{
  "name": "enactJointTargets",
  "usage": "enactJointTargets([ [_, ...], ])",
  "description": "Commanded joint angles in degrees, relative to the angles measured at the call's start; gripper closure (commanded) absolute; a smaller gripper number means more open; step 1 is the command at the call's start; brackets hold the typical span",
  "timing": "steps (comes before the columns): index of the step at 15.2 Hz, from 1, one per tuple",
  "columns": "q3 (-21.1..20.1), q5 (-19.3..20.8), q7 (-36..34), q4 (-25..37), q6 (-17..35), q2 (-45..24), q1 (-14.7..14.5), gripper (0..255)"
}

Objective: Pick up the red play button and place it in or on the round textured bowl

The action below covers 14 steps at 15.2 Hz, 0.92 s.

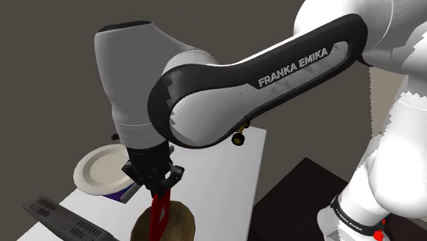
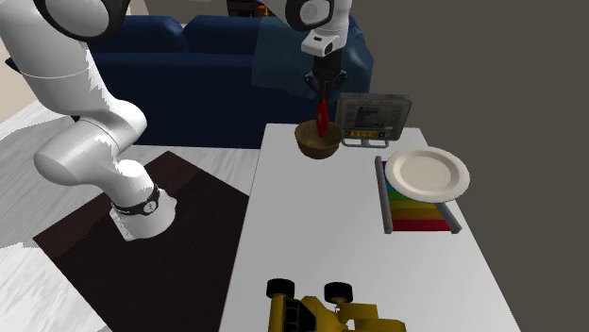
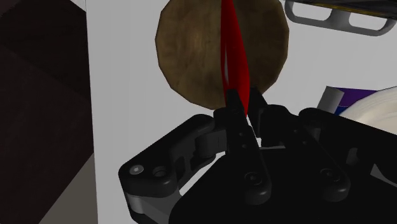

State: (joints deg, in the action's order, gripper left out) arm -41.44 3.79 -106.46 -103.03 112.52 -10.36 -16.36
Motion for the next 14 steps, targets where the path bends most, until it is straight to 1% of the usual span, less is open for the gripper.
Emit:
enactJointTargets([
  [1, 0.1, 0.3, -0.2, -1.3, 1.7, -0.4, -0.1, 255],
  [8, 0.5, 1.8, -1.0, -4.8, 6.6, -2.3, -0.5, 255],
  [14, 0.5, 1.9, -1.1, -5.0, 6.9, -2.4, -0.5, 255],
])
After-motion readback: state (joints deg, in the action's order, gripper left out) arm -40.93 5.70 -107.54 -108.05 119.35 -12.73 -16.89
